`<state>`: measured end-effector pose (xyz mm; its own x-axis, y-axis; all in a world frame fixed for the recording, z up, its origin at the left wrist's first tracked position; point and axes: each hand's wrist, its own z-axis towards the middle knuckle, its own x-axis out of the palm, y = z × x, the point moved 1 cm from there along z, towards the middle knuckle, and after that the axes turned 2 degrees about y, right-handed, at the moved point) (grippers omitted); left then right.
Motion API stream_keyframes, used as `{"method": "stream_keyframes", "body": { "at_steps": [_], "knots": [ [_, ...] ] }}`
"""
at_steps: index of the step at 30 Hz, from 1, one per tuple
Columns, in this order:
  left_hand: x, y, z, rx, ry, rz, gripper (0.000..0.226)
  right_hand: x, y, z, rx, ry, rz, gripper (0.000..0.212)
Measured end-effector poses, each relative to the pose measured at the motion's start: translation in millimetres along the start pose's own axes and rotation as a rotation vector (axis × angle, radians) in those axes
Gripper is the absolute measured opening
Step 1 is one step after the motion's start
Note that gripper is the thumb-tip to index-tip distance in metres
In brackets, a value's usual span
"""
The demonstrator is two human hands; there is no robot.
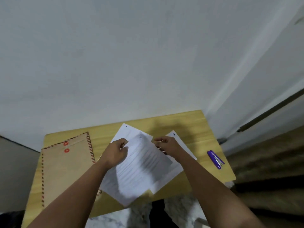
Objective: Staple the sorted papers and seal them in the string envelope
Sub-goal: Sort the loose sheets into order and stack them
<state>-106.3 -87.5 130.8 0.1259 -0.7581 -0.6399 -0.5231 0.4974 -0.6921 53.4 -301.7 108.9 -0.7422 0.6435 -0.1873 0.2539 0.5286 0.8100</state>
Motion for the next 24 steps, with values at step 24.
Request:
{"method": "stream_keyframes", "body": {
  "at_steps": [24],
  "knots": [
    [37.0, 17.3, 70.5, -0.181, 0.104, -0.035, 0.017, -79.2, -84.8, 87.8, 0.341, -0.307, -0.826, 0.075]
  ]
}}
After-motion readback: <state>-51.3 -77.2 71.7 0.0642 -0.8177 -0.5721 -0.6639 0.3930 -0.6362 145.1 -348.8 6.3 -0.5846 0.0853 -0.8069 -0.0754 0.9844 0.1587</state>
